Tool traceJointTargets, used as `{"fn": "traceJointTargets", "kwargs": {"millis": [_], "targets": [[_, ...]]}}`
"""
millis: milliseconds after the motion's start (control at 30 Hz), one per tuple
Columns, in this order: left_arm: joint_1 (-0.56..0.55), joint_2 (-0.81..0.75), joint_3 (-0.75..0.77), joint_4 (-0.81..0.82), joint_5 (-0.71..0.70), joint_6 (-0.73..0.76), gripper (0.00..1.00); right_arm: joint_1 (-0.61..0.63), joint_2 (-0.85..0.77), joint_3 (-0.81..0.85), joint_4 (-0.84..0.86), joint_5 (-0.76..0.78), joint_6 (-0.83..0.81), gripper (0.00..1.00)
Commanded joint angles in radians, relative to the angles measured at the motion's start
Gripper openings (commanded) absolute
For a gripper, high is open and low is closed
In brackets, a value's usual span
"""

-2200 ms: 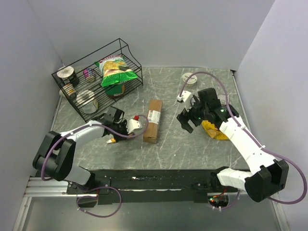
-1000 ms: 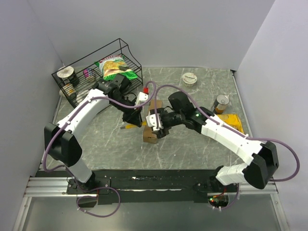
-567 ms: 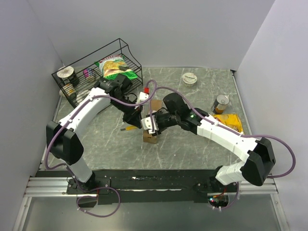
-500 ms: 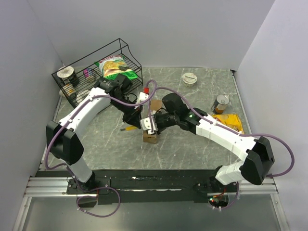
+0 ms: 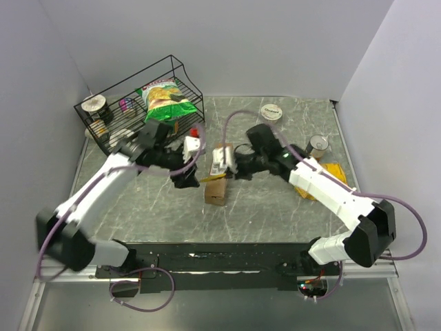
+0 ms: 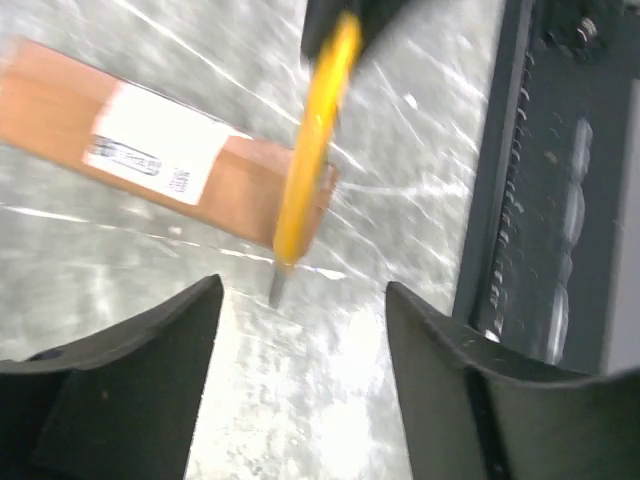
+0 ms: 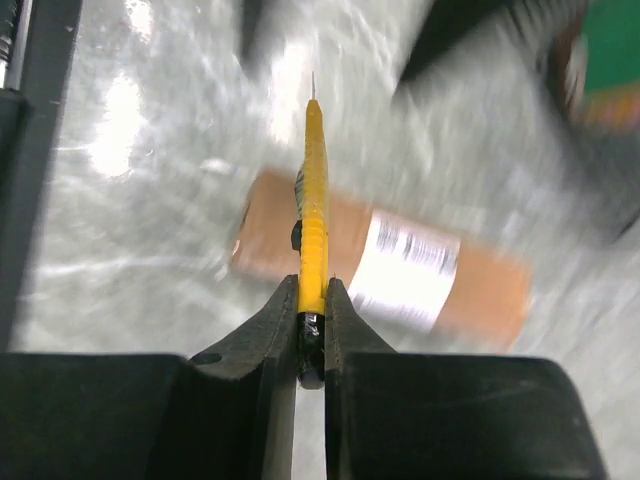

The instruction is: Unpack the express box

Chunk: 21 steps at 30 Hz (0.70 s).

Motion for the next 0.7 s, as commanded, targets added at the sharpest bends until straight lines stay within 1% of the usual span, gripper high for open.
{"fn": "traceJointTargets", "kwargs": {"millis": [0,67,100,167,367,433,500,667], "targets": [[-0.002,-0.246,-0.158,0.390,-0.069,-0.198,0.74,-0.122,-0.051,0.123,-0.237,-0.106,0.309,0.00],[-0.003,-0.266,-0.195,0.428,-0.063,-0.221,0.76,-0.180,-0.023,0.192,-0.292,-0.210,0.366,0.00],[-0.003,-0.268,-0.198,0.432,-0.062,-0.238,0.76,-0.194,-0.015,0.213,-0.324,-0.235,0.412,0.00],[-0.003,-0.262,-0.200,0.440,-0.040,-0.244,0.77,-0.208,-0.018,0.241,-0.323,-0.279,0.434,0.00],[-0.003,-0.223,-0.163,0.464,-0.008,-0.264,0.79,-0.207,-0.018,0.256,-0.291,-0.273,0.423,0.00],[-0.005,-0.199,-0.146,0.483,0.004,-0.287,0.82,-0.207,-0.017,0.265,-0.286,-0.280,0.422,0.00],[-0.005,-0.173,-0.132,0.475,0.048,-0.279,0.79,-0.207,-0.014,0.276,-0.286,-0.281,0.417,0.00],[-0.011,-0.148,-0.117,0.471,0.095,-0.264,0.68,-0.207,-0.023,0.293,-0.280,-0.264,0.408,0.00]]}}
